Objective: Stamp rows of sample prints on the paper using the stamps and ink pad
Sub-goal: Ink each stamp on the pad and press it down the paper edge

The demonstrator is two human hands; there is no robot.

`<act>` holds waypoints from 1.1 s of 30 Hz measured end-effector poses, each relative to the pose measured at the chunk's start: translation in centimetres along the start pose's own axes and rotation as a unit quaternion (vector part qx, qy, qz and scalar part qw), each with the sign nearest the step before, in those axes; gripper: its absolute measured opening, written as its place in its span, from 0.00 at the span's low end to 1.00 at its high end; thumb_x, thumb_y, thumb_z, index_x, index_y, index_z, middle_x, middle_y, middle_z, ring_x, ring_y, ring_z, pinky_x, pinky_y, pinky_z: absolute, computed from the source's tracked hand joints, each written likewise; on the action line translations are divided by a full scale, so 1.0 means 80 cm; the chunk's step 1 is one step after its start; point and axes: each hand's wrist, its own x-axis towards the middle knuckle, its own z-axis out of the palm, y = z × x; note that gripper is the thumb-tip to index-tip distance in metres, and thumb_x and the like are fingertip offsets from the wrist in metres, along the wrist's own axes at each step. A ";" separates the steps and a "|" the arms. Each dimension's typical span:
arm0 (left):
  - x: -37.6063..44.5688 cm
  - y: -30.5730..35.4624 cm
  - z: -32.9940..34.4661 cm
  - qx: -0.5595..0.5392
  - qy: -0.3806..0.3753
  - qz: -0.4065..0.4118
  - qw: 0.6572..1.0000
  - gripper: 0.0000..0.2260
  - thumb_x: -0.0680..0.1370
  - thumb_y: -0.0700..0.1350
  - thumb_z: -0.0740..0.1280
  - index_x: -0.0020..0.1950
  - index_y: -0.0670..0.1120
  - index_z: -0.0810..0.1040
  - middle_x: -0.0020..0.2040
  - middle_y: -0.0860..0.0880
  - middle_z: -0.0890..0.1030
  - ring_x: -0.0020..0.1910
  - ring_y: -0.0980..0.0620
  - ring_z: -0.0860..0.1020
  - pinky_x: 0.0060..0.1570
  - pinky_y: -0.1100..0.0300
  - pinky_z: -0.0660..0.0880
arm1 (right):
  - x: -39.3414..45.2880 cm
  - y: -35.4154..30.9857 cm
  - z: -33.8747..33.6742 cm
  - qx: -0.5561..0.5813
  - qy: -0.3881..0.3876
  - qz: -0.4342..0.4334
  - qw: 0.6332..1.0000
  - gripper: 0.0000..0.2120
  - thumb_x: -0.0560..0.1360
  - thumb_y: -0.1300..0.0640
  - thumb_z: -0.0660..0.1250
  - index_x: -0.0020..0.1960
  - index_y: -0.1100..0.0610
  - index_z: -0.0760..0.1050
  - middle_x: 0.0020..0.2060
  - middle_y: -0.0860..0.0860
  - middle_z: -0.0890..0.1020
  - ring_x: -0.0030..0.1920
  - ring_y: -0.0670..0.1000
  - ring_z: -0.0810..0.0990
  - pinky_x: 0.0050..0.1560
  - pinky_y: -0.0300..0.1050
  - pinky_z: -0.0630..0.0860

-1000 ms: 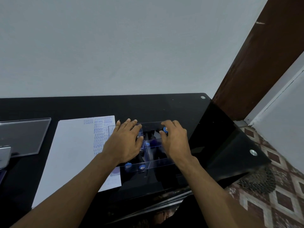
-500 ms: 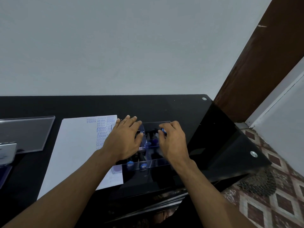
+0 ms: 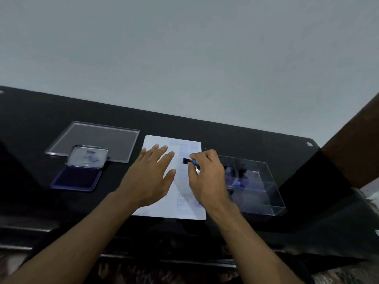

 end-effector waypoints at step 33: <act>-0.194 -0.270 -0.019 0.055 0.030 -0.230 0.971 0.31 0.80 0.64 0.49 0.78 0.49 0.66 0.79 0.47 0.64 0.80 0.47 0.56 0.78 0.41 0.53 | 0.002 -0.232 0.209 0.025 -0.216 -0.195 0.956 0.11 0.78 0.61 0.64 0.60 0.59 0.79 0.55 0.55 0.78 0.56 0.53 0.76 0.55 0.38 0.67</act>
